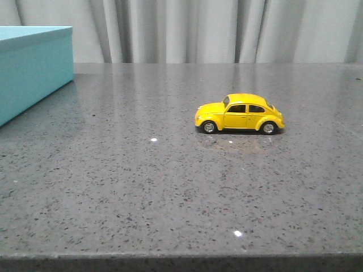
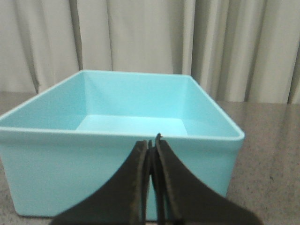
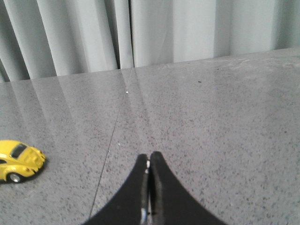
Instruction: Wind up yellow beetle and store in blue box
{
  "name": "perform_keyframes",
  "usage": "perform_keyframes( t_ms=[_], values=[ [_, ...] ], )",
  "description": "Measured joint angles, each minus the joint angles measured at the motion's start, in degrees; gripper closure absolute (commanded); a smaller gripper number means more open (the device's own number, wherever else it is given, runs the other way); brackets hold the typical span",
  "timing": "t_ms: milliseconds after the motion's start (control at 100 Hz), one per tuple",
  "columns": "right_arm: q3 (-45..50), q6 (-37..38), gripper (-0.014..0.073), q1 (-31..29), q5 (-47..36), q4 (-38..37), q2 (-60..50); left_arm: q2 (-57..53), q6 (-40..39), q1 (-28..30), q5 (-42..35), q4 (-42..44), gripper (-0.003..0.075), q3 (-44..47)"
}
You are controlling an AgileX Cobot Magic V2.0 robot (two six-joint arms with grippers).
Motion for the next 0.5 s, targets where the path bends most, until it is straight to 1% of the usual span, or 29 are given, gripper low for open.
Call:
perform_keyframes(
  t_ms=[60, 90, 160, 210, 280, 330, 400, 500],
  values=[
    [-2.23, 0.10, 0.0634, 0.00, 1.06, 0.00, 0.37, 0.79, 0.00, 0.00, 0.00, 0.00, 0.0602, -1.91],
    [-3.42, 0.09, 0.0610, 0.00, 1.59, 0.00, 0.74, 1.19, 0.00, 0.00, 0.29, 0.00, 0.0538, -2.91],
    [-5.53, 0.09, 0.0529, 0.00, 3.13, 0.00, 2.00, 2.28, 0.00, 0.00, 1.77, 0.00, 0.0417, -4.63],
    [-7.22, 0.09, 0.0454, 0.00, 4.76, 0.00, 3.02, 3.25, 0.00, 0.00, 3.09, 0.00, 0.0367, -6.00],
    [-9.72, 0.12, 0.0382, 0.00, 7.86, 0.00, 4.79, 4.77, 0.00, 0.00, 5.24, 0.00, 0.0351, -8.01],
    [-11.44, 0.12, 0.0358, 0.00, 10.23, 0.00, 6.30, 6.21, 0.00, 0.00, 6.71, 0.00, 0.0351, -9.45],
    [-14.01, 0.12, 0.0355, 0.00, 13.58, 0.00, 8.85, 8.18, 0.00, 0.00, 8.55, 0.00, 0.0351, -11.66],
    [-18.24, 0.21, 0.0355, 0.00, 17.92, 0.00, 13.20, 11.98, 0.00, 0.00, 9.16, 0.00, 0.0351, -14.59]
  ],
)
